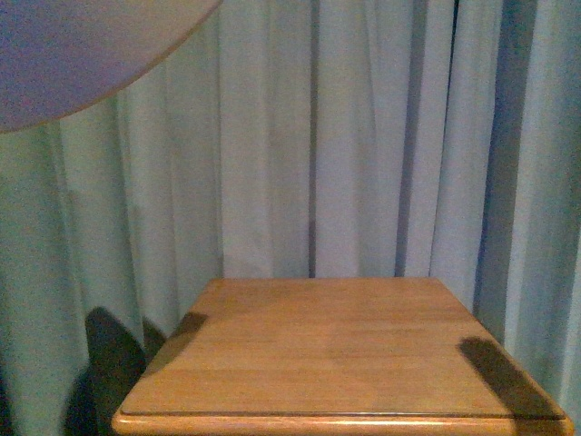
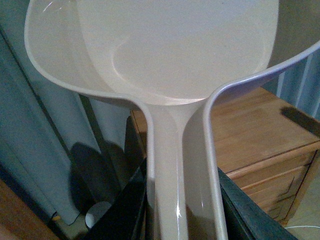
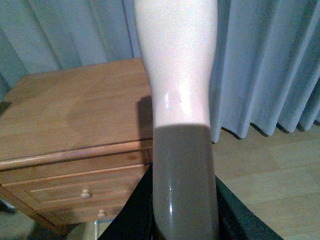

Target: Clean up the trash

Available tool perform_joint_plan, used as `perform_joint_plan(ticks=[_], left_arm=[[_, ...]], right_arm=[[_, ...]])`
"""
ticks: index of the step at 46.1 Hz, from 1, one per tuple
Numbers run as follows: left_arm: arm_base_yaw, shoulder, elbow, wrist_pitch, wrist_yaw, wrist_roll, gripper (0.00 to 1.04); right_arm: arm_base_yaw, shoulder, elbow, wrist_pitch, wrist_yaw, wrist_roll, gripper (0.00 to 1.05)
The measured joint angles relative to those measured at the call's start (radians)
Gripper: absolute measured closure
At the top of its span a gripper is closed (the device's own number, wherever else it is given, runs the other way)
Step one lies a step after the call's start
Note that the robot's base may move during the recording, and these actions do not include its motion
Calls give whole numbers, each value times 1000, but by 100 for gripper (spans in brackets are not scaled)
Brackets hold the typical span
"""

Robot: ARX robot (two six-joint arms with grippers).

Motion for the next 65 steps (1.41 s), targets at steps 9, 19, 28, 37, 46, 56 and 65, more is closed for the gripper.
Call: perform_joint_plan(ticks=[9,19,28,37,46,56,65], left_arm=[[0,0,0,0,0,0,77],[-5,5,-2,2,-3,0,77],[-3,5,-7,2,-6,-3,77],[-3,4,-8,2,-2,-3,77],[-3,5,-8,2,-3,-3,77],[-3,6,-8,2,-2,-3,77],[-3,5,-8,2,-3,-3,77]], right_arm=[[0,-1,0,0,1,0,85],[0,-6,-1,3,6,0,85],[0,-3,-6,3,0,-1,85],[0,-6,-6,3,1,-2,85],[0,-5,-8,3,0,-2,85],[0,-6,-9,3,0,-2,85],[0,-5,-9,3,0,-2,85]])
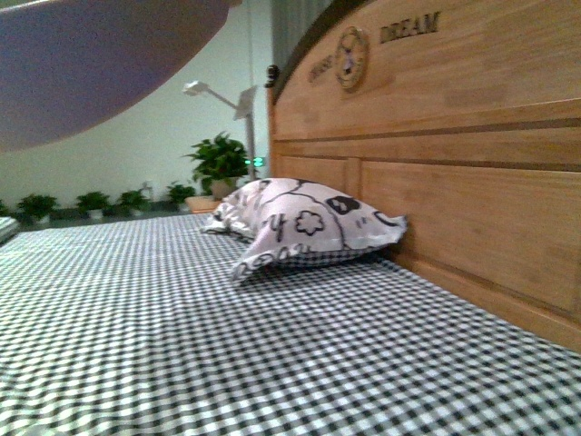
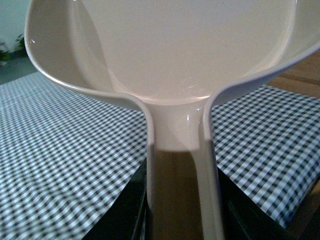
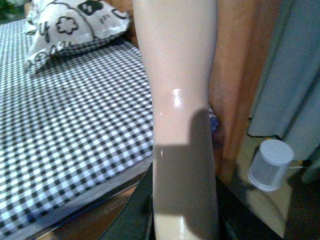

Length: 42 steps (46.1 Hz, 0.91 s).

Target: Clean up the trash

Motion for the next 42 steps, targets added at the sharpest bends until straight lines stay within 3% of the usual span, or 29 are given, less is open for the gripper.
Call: perform_joint_plan(ticks=[38,42], left_arm=[[0,-3,0,0,-1,-2,77],[1,13,35,-98,-24,-28,77]], right_arm=[[2,0,-1,0,-2,-1,85],[1,0,-1,0,0,0,85]])
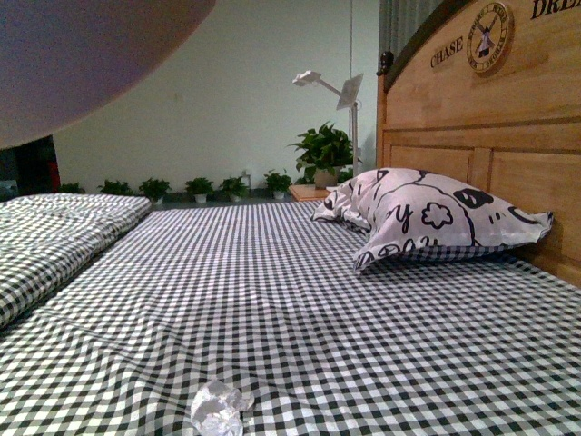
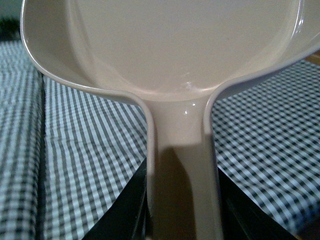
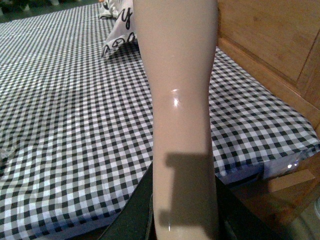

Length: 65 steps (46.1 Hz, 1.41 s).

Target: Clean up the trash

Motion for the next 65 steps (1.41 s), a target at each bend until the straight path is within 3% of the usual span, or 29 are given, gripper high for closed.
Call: perform_joint_plan(ticks=[4,11,27,43,65], left_arm=[[16,31,36,-123,10,5,77],[73,98,53,-138,66,62,77],[211,305,119,-142,242,491,77],[256,489,119,-238,270,910,77],[255,657,177,-342,262,1057,77]], right_arm=[[0,-1,0,0,0,0,85],[0,-1,0,0,0,0,85],[0,-1,0,0,0,0,85],[0,-1,0,0,0,0,85],[0,-1,0,0,0,0,85]])
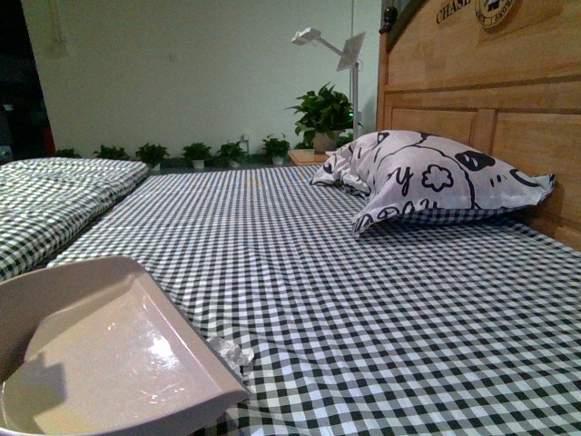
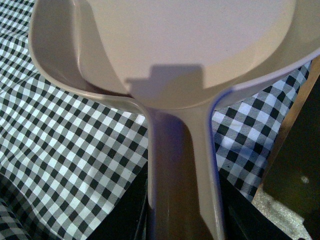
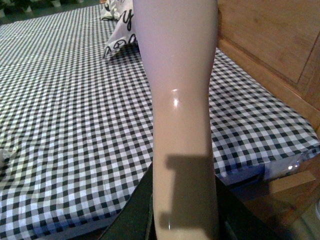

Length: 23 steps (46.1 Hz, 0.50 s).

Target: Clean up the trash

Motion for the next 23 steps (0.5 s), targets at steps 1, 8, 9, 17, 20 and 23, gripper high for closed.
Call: perform_joint_plan(ticks=[1,8,9,17,20,23], left_arm=[[2,3,4,-8,0,2,77],[11,29,17,-47,0,21,77],[12,33,17,-48,0,25,77],[18,68,17,-36,-1,35,77],[19,76,17,-31,-2,39,77],[19,81,17,-25,-5,44,77]], right_arm=[[0,0,0,0,0,0,85],[0,0,0,0,0,0,85],[0,0,0,0,0,0,85],[0,0,0,0,0,0,85],[0,0,0,0,0,0,85],[0,0,0,0,0,0,85]])
